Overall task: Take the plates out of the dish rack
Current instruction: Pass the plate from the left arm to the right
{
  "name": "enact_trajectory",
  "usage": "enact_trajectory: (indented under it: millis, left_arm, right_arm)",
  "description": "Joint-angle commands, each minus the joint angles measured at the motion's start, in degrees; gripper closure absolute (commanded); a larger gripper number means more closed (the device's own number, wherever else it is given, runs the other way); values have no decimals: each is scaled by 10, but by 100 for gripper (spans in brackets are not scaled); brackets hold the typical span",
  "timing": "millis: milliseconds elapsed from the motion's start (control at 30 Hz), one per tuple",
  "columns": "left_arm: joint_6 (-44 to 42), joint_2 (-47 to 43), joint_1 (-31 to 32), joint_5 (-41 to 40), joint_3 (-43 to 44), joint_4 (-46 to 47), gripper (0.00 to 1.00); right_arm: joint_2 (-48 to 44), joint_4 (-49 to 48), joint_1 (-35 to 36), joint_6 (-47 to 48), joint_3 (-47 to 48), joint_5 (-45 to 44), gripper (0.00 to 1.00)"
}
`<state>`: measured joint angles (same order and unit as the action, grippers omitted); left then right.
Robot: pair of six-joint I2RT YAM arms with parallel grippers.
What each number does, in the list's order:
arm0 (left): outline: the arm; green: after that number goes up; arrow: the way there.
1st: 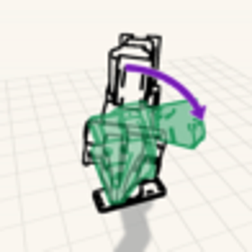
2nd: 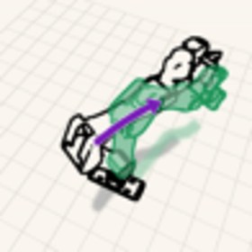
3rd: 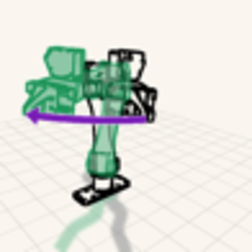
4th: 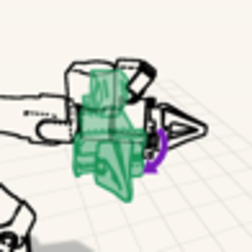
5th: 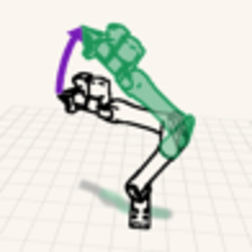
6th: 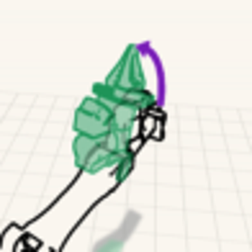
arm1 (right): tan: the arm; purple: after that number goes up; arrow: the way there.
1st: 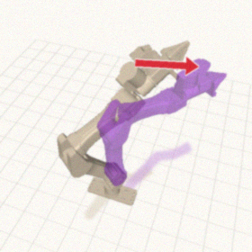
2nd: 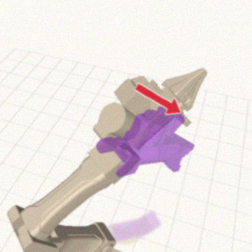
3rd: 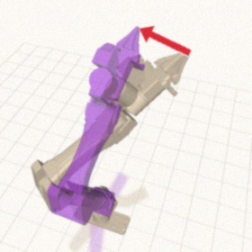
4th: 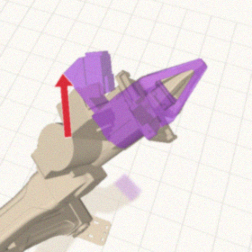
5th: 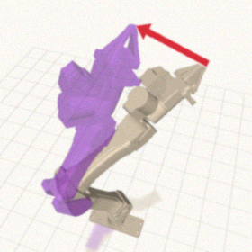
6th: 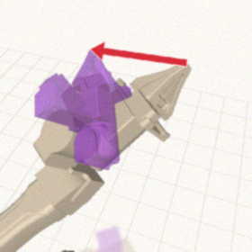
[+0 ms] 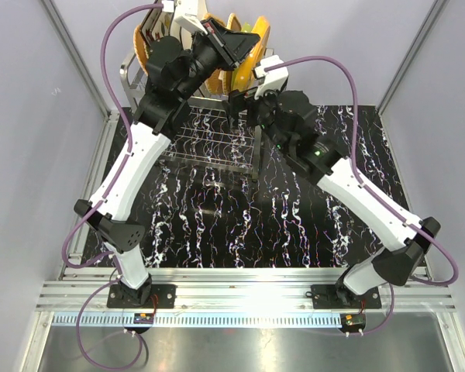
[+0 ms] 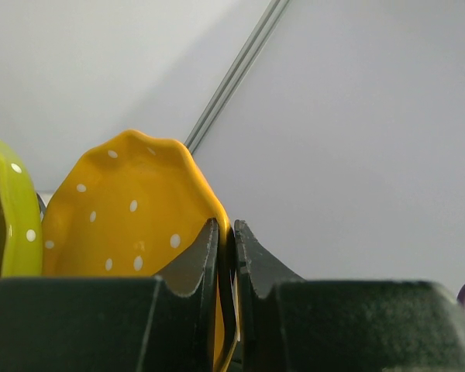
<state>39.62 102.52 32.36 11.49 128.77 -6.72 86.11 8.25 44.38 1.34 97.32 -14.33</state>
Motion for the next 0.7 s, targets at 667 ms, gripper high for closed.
enact_trajectory:
  millis: [667]
  left_arm:
    - [48,-52,8,-10,-19,147,100]
  right_arm:
    - [52,-229,25,116,4,-220,35]
